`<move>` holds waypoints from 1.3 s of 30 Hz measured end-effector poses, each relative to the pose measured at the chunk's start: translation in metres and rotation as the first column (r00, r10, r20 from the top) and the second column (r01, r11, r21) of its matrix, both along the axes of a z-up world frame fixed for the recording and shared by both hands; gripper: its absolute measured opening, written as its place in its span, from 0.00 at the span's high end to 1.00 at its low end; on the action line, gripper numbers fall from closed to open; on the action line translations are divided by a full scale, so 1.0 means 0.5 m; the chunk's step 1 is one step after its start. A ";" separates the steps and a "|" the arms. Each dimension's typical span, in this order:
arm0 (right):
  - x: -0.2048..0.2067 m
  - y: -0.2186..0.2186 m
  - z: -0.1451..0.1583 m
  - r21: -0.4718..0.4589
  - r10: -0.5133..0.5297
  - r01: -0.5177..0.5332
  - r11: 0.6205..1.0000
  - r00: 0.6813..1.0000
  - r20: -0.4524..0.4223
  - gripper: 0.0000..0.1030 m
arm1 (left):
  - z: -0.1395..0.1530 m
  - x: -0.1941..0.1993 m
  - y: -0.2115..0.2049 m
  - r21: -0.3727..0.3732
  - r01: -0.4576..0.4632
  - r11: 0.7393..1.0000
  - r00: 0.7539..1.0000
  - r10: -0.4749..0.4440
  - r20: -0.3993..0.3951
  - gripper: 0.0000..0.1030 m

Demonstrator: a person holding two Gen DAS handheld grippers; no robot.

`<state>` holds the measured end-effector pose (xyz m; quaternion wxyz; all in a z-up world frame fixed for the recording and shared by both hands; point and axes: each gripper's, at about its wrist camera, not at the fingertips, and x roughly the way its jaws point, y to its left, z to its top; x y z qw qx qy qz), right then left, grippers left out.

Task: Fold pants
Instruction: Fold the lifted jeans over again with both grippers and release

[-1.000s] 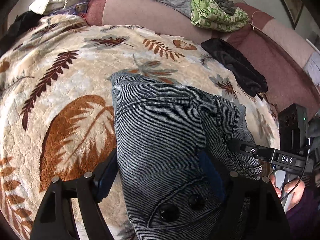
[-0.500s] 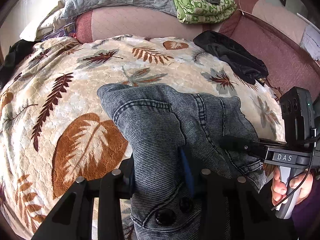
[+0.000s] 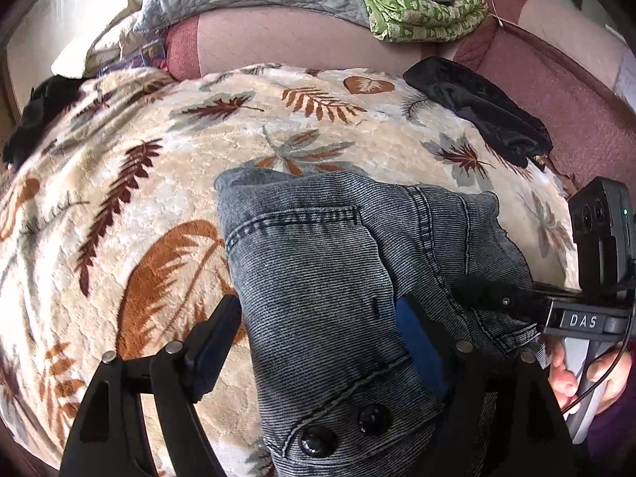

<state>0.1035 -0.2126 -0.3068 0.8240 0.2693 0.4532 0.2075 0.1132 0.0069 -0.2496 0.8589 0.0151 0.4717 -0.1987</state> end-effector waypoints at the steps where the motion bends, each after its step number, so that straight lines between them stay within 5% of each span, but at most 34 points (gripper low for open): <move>1: -0.001 0.005 0.002 -0.008 0.006 -0.006 1.000 1.000 0.008 0.36 | -0.011 0.006 0.003 -0.032 -0.006 0.999 0.999 0.004 -0.039 0.21; 6: -0.005 0.025 0.009 -0.067 0.023 -0.021 0.998 0.999 0.040 0.36 | -0.030 0.011 0.002 -0.072 -0.014 0.997 0.996 0.008 -0.090 0.22; 10: -0.010 0.022 0.016 -0.092 0.020 -0.015 0.996 0.998 0.054 0.54 | -0.019 0.002 -0.013 -0.049 0.023 0.999 0.998 -0.026 -0.057 0.41; 17: -0.030 0.025 0.056 -0.084 0.018 -0.008 0.996 0.992 0.124 0.60 | 0.018 -0.016 -0.009 -0.034 0.036 0.999 0.999 -0.035 0.022 0.68; 25: -0.036 0.051 0.165 -0.080 0.047 -0.026 0.996 0.960 0.275 0.62 | 0.118 -0.020 0.005 -0.033 0.041 0.999 0.987 -0.036 0.154 0.70; 31: 0.068 0.030 0.236 -0.015 0.031 -0.028 1.000 0.940 0.339 0.62 | 0.208 0.054 -0.001 0.000 0.023 1.000 0.969 -0.022 0.248 0.70; 35: 0.179 0.033 0.229 0.013 0.023 -0.029 1.000 0.952 0.306 0.62 | 0.203 0.152 0.003 0.024 -0.018 1.000 0.973 0.012 0.229 0.70; 39: 0.284 0.042 0.142 0.050 0.012 -0.021 0.999 0.984 0.176 0.61 | 0.113 0.242 0.015 0.044 -0.069 0.997 0.993 0.065 0.093 0.70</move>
